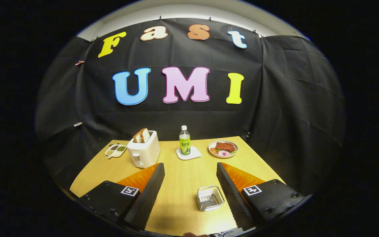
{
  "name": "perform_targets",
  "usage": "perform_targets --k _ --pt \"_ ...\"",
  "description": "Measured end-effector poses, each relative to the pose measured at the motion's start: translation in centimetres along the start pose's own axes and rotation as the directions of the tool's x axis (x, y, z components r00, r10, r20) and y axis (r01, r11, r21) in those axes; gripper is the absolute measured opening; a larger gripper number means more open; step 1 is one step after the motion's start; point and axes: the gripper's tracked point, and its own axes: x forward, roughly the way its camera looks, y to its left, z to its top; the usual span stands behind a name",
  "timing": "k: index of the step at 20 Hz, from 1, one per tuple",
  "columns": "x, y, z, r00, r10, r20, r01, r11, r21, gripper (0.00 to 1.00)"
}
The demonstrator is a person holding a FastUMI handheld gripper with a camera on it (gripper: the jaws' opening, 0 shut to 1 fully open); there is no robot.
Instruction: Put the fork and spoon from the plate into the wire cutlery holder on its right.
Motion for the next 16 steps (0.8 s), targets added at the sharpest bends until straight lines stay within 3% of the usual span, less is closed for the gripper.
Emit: perform_targets --k 11,16 --pt "1.7 1.6 -1.4 0.998 0.028 -0.055 -0.030 0.999 -0.027 0.99" --pt "3.4 7.2 -3.8 0.978 0.148 -0.146 -0.156 0.987 -0.046 0.99"
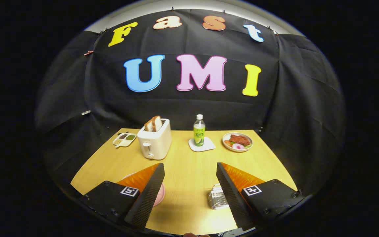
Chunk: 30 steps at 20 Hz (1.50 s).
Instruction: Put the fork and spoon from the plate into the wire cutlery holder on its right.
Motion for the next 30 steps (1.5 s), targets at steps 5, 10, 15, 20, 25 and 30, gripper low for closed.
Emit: perform_targets --k 5,10,15,20,25,30 --pt "3.1 6.2 -5.0 0.974 0.136 -0.183 -0.145 0.989 -0.035 0.99" --pt "5.9 9.8 -12.6 0.895 0.162 -0.417 -0.222 0.970 -0.100 0.99" --pt "8.1 12.3 -17.8 0.815 0.158 -0.557 -0.270 0.955 -0.124 0.93" --pt "9.8 13.0 -21.4 0.757 0.128 -0.641 -0.276 0.952 -0.136 0.80" --pt "10.0 14.0 -24.0 0.680 0.146 -0.718 -0.325 0.939 -0.117 0.62" --pt "10.2 14.3 -25.3 0.644 0.134 -0.753 -0.306 0.948 -0.092 0.41"
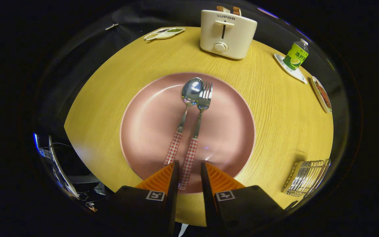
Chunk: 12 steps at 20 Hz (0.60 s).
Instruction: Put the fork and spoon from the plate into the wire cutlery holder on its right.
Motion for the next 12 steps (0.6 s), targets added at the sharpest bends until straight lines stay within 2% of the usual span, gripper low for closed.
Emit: perform_targets --k 2,3,5,6,12 --pt "0.2 0.2 -0.1 1.000 0.014 -0.015 -0.014 1.000 0.008 0.35" --pt "0.2 0.3 0.0 1.000 0.013 -0.015 -0.013 1.000 0.008 0.24" --pt "0.1 0.3 0.0 0.999 0.014 -0.029 -0.013 1.000 0.009 0.20" --pt "0.1 0.4 -0.1 0.999 0.021 -0.042 -0.021 1.000 0.008 0.15" --pt "-0.9 -0.8 0.3 0.999 0.019 -0.028 -0.018 0.999 0.048 0.13"
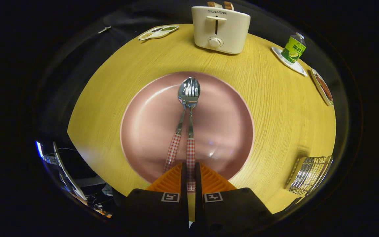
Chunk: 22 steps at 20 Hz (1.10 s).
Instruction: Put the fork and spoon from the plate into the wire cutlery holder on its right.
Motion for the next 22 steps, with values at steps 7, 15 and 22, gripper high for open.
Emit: perform_targets --k 7,15,22 --pt "-4.1 -0.8 0.7 0.998 0.039 0.052 -0.040 0.999 0.027 0.12" --pt "-7.9 -2.6 0.4 0.992 0.076 0.099 -0.083 0.995 0.064 0.11" --pt "-16.0 -8.5 -1.1 0.992 0.069 0.105 -0.076 0.995 0.063 0.11"
